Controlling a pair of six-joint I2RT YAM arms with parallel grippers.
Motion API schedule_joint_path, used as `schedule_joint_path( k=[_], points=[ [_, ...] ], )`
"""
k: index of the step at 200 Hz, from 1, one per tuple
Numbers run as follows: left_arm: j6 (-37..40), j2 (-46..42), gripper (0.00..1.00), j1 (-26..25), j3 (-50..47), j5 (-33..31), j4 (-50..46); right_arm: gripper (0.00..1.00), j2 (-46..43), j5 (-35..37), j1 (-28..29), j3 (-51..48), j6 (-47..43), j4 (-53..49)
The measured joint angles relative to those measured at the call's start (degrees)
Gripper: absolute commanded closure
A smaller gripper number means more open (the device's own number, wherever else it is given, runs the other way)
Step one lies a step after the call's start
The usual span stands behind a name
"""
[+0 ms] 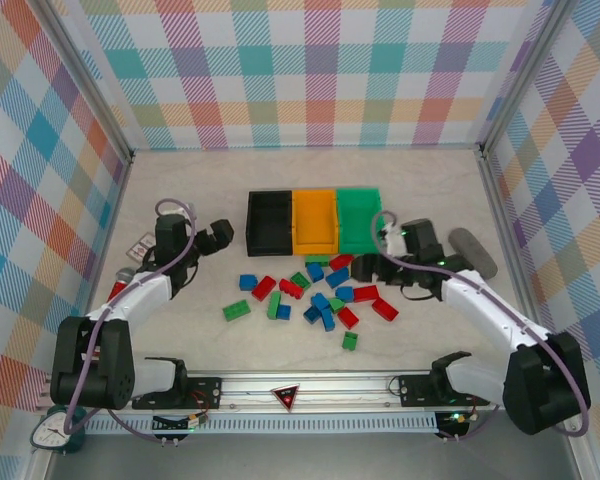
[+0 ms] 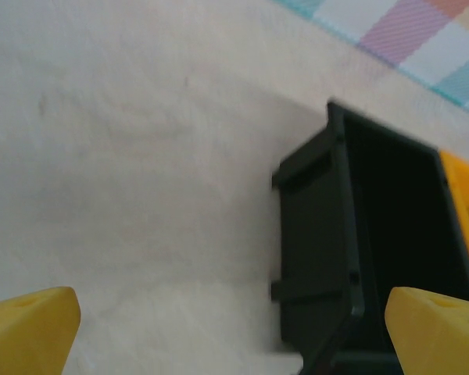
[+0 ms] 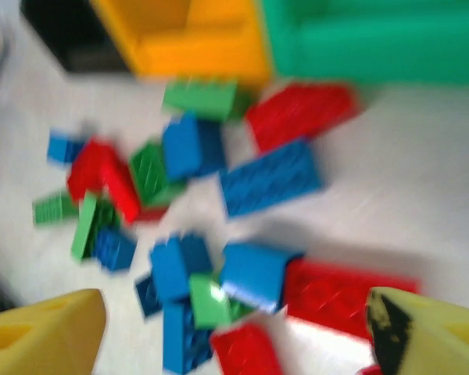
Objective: Sort the legos into containers by color
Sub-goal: Move the lego to the center of the table.
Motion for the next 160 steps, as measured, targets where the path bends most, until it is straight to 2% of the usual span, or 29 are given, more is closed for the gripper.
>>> schedule_joint_path(
  k=[26,66,127,160],
  points=[
    [-2.1,-0.8,0.0,-0.1,-2.0,0.9,-0.1,0.31,3.4,2.7,4.8,0.9,1.9,-5.7],
    [-2.5,-5.3,0.0,-0.7,-4.0,0.9,1.3,0.33,10.0,11.2,10.2,5.0,3.3,-10.7],
    [-2.5,-5.4,0.0,-1.6,-4.0,0.9,1.7,0.3,16.4,22.5,10.4,11.6,3.2,-14.6],
    [-2.5,-5.4,0.0,-1.9,-4.0,0.9,1.8,0.3,18.5,24.6,10.4,11.7,3.2,-16.0]
  ],
)
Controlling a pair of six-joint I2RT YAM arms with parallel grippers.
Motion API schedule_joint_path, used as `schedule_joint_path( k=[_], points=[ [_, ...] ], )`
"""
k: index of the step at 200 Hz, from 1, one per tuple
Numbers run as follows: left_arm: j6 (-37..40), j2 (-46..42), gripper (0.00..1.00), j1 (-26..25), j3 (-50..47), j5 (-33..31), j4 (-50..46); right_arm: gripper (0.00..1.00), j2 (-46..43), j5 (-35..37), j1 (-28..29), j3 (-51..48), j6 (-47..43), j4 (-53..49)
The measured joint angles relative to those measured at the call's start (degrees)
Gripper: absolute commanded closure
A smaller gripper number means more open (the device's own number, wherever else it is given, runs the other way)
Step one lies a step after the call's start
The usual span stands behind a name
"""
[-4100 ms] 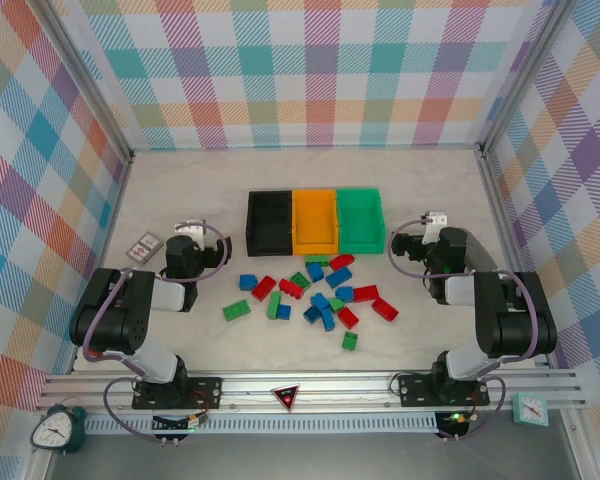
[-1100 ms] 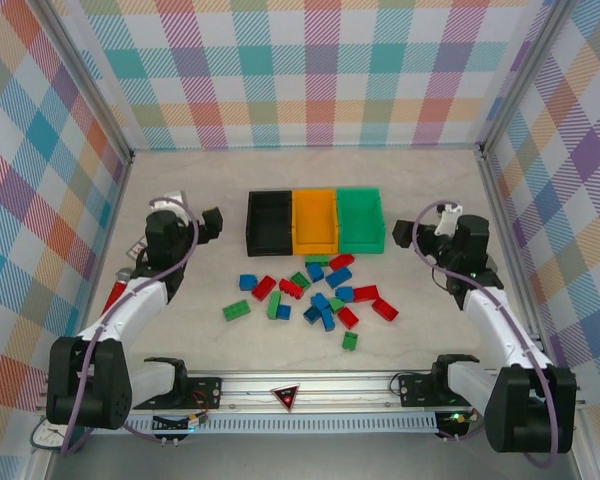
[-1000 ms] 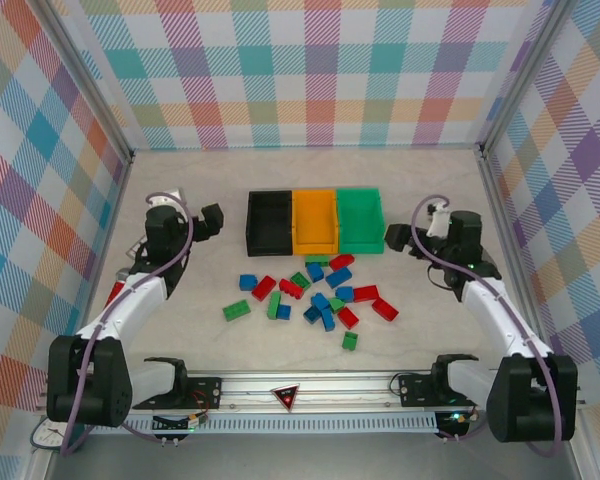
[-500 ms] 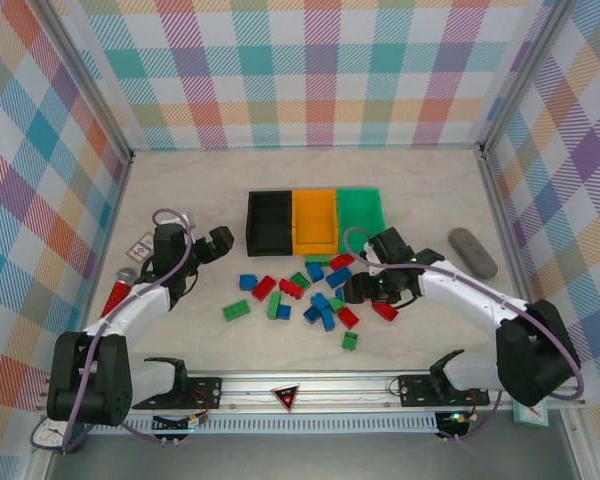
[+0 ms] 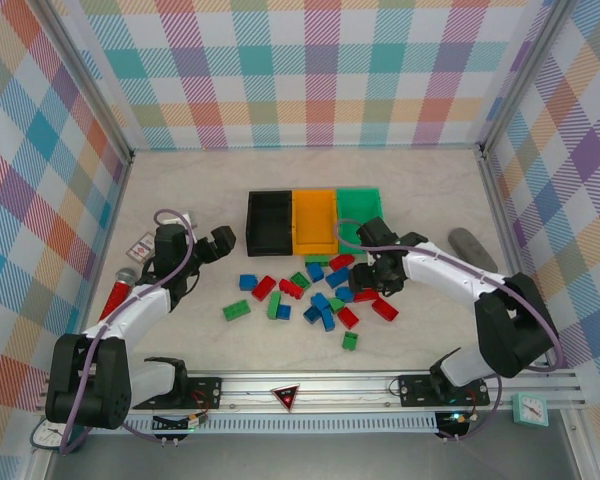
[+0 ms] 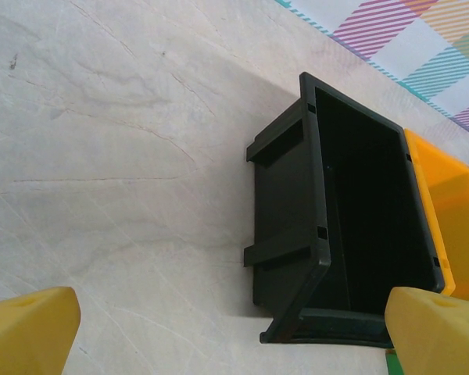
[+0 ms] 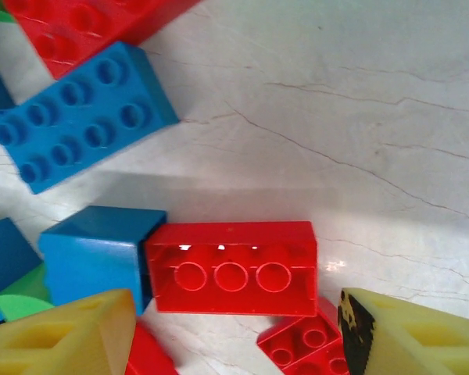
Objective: Sort the legos into containers by color
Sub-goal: Move the lego to the center of the table, then pick up the lego from the center of the table.
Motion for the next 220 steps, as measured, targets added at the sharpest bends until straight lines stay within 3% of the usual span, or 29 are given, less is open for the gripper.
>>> schedule_joint_path(
  k=[68,132,156,220],
  points=[
    [0.0,0.0,0.0,-0.3,0.0,-0.2,0.0,0.3,5.4,-0.2,-0.3,0.3,0.0,0.8],
    [0.1,0.0,0.0,-0.4,0.0,-0.4,0.0,0.31,2.8,-0.5,-7.7,-1.9,-0.4,1.0],
    [0.1,0.0,0.0,-0.4,0.0,-0.5,0.0,0.31,0.4,-1.7,-7.9,-2.0,-0.4,1.0],
    [0.1,0.0,0.0,-0.8,0.0,-0.6,0.0,0.22,0.6,-2.4,-7.9,-1.9,-0.4,0.9]
  ],
)
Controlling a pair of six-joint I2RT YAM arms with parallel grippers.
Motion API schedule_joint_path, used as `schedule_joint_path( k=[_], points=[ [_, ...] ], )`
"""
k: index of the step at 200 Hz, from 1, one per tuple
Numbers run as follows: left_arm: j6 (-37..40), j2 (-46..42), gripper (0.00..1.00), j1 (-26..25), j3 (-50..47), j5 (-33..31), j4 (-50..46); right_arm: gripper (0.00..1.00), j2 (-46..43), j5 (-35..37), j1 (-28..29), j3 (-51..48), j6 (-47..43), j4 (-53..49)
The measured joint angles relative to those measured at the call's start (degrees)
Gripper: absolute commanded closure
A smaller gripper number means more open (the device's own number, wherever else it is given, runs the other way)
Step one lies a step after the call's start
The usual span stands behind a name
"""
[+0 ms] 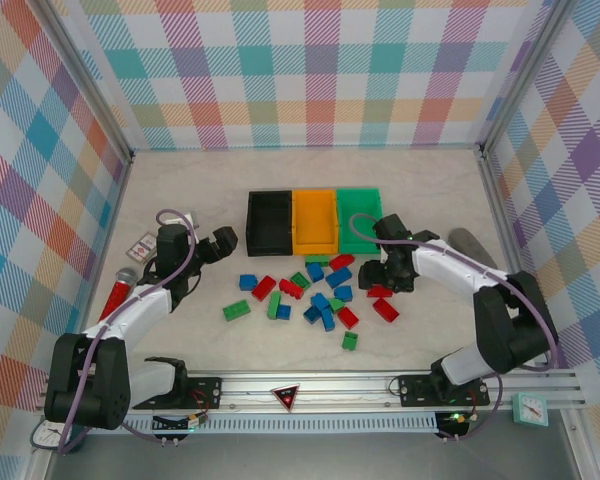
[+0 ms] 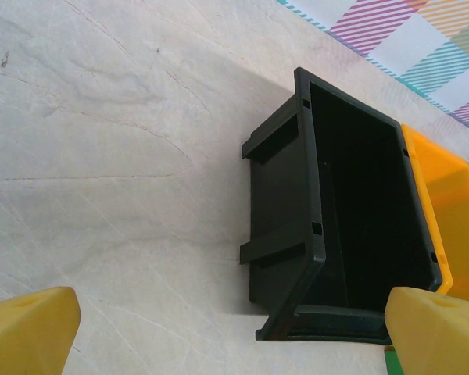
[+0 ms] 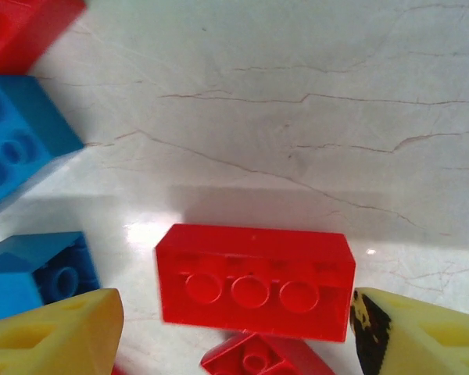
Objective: Sort the legos into containers by color
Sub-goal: Pick up the lego from the center of the table, then place the lego in the container.
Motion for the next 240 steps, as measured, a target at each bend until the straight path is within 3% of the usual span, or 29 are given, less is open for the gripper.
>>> schedule_joint_path(
  k=[31,102,149,208,240],
  points=[
    [0.0,0.0,0.0,0.0,0.0,0.0,0.0,0.22,2.9,0.7,0.0,0.0,0.0,-0.3],
    [0.0,0.0,0.0,-0.4,0.0,0.0,0.0,0.39,5.8,1.3,1.2,0.4,0.1,-0.1],
    [0.0,0.0,0.0,-0.4,0.0,0.0,0.0,0.43,5.7,1.3,1.2,1.8,0.0,-0.8],
    [0.0,0.0,0.0,-0.7,0.0,0.0,0.0,0.41,7.3,2.4,0.6,20.2,-3.1,-1.9],
    [0.0,0.4,0.0,-0.7,0.0,0.0,0.1,0.29,15.1,3.5,-1.1,31.1,-5.3,-1.0]
  ],
)
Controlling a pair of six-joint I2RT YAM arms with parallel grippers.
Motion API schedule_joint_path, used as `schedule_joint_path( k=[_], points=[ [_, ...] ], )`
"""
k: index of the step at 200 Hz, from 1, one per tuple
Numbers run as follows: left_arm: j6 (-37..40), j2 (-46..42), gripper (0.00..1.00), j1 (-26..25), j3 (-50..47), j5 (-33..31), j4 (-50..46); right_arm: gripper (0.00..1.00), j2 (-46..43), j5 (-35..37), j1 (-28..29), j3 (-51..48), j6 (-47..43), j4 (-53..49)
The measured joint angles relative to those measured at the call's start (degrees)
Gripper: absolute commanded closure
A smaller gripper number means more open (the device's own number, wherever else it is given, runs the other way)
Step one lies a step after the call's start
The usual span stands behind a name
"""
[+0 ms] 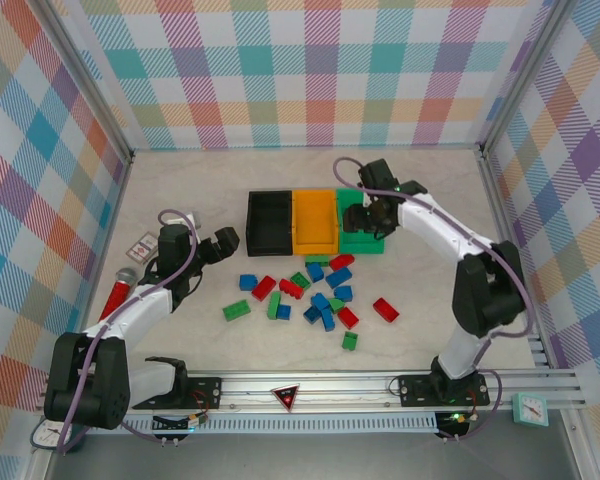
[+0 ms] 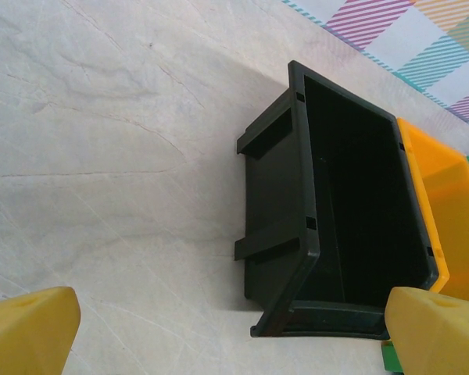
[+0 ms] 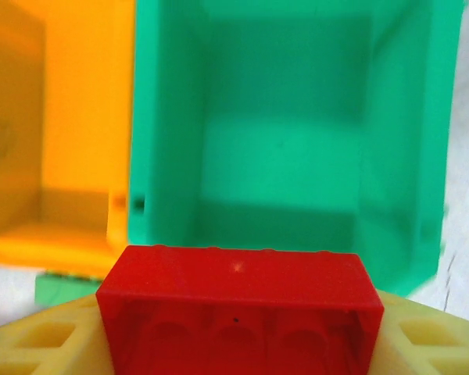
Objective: Sort the legos into containers by color
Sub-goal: Place the lego in the container, then pick up the lego from the bottom-center of the table.
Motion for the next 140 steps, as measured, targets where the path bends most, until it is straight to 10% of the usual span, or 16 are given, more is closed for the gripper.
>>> schedule_joint_path(
  k=[56,140],
  points=[
    [0.0,0.6,0.0,-0.2,0.0,0.0,0.0,0.25,2.6,-1.7,-1.2,0.9,-0.9,0.3],
    [0.2,0.6,0.0,-0.7,0.0,0.0,0.1,0.26,-24.3,-5.9,0.9,-29.9,3.3,-1.7]
  ],
)
